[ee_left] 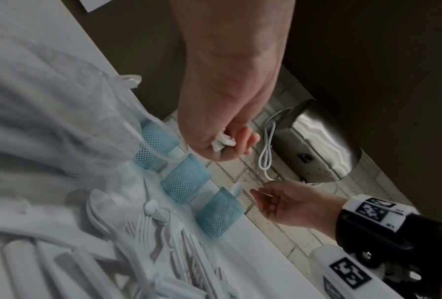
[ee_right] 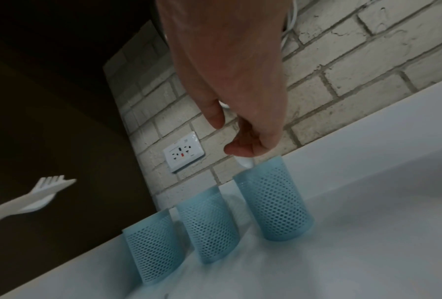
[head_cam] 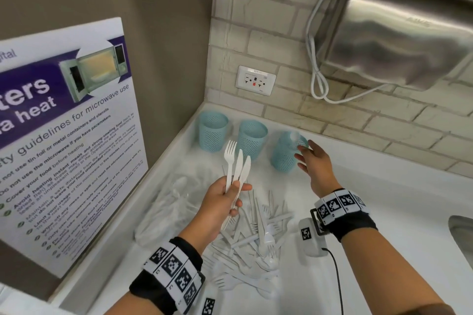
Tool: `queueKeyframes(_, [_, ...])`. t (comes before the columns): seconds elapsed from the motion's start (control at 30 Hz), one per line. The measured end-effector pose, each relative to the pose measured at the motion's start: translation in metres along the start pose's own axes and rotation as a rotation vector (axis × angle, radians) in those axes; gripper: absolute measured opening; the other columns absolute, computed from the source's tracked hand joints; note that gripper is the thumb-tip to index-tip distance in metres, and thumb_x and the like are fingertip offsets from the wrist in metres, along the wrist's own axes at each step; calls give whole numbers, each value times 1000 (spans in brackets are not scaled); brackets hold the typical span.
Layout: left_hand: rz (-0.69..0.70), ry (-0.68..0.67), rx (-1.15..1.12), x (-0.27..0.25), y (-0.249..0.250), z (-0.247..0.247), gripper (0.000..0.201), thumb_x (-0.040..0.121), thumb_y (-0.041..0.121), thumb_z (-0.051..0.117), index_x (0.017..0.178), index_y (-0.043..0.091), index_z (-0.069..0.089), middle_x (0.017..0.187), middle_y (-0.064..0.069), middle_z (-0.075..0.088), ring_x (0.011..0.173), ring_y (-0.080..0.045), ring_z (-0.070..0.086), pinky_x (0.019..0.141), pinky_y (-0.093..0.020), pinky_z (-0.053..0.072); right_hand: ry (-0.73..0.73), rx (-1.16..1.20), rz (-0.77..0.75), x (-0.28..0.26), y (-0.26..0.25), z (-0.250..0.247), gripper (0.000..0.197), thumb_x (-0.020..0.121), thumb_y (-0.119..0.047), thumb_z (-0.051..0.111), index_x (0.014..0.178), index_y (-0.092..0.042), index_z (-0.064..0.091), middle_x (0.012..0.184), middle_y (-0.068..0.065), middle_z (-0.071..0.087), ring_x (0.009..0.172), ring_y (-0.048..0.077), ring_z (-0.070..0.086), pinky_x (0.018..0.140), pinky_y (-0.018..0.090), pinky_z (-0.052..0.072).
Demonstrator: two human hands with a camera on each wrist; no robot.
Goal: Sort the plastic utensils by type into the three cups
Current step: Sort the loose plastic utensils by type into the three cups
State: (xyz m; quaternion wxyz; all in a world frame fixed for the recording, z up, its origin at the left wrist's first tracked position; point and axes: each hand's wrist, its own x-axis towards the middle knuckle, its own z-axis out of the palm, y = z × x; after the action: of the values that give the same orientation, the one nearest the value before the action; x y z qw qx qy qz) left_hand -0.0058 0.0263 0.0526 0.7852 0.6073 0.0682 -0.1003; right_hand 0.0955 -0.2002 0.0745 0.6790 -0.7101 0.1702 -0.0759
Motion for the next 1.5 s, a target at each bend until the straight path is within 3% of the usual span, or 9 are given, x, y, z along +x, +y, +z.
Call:
queueKeyframes(0.17, [-3,-21,11,-1,-2,2,16,98,22,49,111,21,59,98,2,74,51,-4,47,46,-17,37,-174,-136,-60,-31,-6,22,21,96,-24,54,115,-18,62,101,1,65,85,14,59,69,22,43])
queueKeyframes(0.27, [-11,-72,61,-3,-4,3,18,97,25,51,111,21,61,97,0,75,52,-8,47,46,-19,36,-380,-272,-84,-53,-9,39,32,94,-41,54,114,-19,65,97,-6,65,80,6,56,70,19,41])
queueKeyframes(0.4, [-21,-138,171,-6,-4,4,17,95,26,55,109,23,63,93,-1,75,55,-11,50,46,-19,36,-514,-192,-107,-64,-10,55,28,88,-34,66,102,-11,71,76,-8,63,69,3,55,61,13,41])
queueKeyframes(0.67, [-102,23,156,1,-12,-10,21,100,19,44,112,11,59,92,-2,70,50,-8,43,43,-17,33,-63,44,-163,-36,-14,48,24,92,-26,63,104,-8,72,68,2,47,58,8,39,55,18,37])
queueKeyframes(0.77, [-108,82,136,4,-12,-12,23,102,15,37,113,10,56,91,2,66,56,-10,43,45,-17,36,56,238,-130,-24,-16,44,21,92,-20,63,109,-9,70,76,-4,65,59,5,60,68,17,52])
queueKeyframes(0.97, [-88,47,117,1,-7,-9,27,101,10,36,119,17,54,102,2,68,68,-10,50,50,-18,41,120,419,-116,-10,-12,61,30,98,-9,52,126,-1,58,108,2,64,70,2,70,96,29,50])
queueKeyframes(1.23, [-20,7,128,-4,-1,-10,25,99,12,42,115,25,56,105,4,70,66,-10,56,51,-20,42,62,17,-62,10,1,82,48,92,-21,57,138,-11,49,120,0,62,111,16,58,107,31,39])
queueKeyframes(1.4, [14,26,121,-4,0,-13,23,99,15,43,115,26,57,103,6,71,60,-5,57,52,-19,42,-133,71,-29,-4,-6,83,32,94,-12,56,126,-7,57,106,8,65,87,16,67,82,24,53])
queueKeyframes(1.5, [29,22,128,-3,-1,-12,22,100,17,43,115,26,57,103,5,72,58,-5,56,52,-19,42,-380,-217,28,-26,-14,81,37,94,-37,56,120,-11,62,95,-2,63,73,10,60,64,19,47])
